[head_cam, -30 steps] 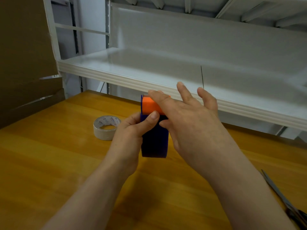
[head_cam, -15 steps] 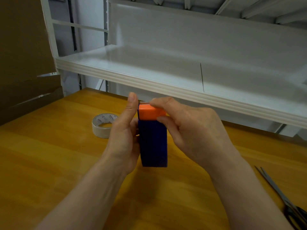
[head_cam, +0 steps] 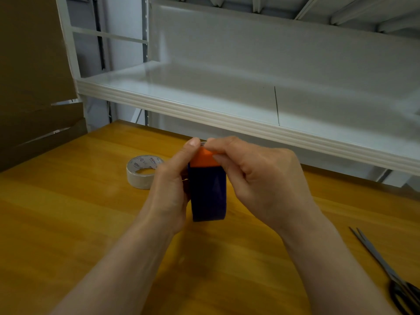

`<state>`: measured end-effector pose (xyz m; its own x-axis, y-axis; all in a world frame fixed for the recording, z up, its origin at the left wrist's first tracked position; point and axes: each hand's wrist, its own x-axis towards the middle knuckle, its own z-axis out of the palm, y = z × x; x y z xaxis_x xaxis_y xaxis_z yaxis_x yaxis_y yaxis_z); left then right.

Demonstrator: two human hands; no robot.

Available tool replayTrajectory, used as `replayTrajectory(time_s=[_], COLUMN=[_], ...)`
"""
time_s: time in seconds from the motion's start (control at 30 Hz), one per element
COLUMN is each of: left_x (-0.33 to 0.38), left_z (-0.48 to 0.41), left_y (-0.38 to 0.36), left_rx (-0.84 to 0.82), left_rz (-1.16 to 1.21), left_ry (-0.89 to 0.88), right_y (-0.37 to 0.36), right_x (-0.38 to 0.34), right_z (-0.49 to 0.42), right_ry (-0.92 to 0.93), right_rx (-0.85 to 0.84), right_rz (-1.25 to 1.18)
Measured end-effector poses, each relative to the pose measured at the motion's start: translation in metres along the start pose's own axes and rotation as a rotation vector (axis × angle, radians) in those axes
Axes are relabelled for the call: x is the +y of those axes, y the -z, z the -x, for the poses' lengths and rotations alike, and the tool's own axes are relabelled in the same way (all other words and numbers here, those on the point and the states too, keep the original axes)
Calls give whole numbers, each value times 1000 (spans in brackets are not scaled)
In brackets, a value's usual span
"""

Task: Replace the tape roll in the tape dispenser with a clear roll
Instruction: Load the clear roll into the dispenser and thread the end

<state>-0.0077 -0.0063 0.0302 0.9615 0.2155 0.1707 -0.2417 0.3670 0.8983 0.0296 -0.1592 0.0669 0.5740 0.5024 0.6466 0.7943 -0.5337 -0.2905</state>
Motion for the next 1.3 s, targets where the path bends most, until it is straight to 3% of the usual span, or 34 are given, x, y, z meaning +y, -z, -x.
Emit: replayTrajectory(time_s=[0.2, 0.5, 0.73, 0.93, 1.3], left_x=[0, 2, 4, 4, 7], left_z=[-3, -3, -5, -3, -4], left_y=[1, 1, 4, 5, 7], left_rx=[4, 18, 68, 58, 3], left_rz=[-74, -144, -91, -29, 96], left_ry=[-10, -37, -10, 41, 108], right_y=[0, 11, 16, 5, 16], right_x=[1, -3, -4, 1, 23], right_z=[1, 3, 1, 2, 9], right_ry=[-38, -247, -349, -519, -607], right_rx=[142, 102, 147, -147, -190], right_rz=[-231, -670, -739, -512, -565])
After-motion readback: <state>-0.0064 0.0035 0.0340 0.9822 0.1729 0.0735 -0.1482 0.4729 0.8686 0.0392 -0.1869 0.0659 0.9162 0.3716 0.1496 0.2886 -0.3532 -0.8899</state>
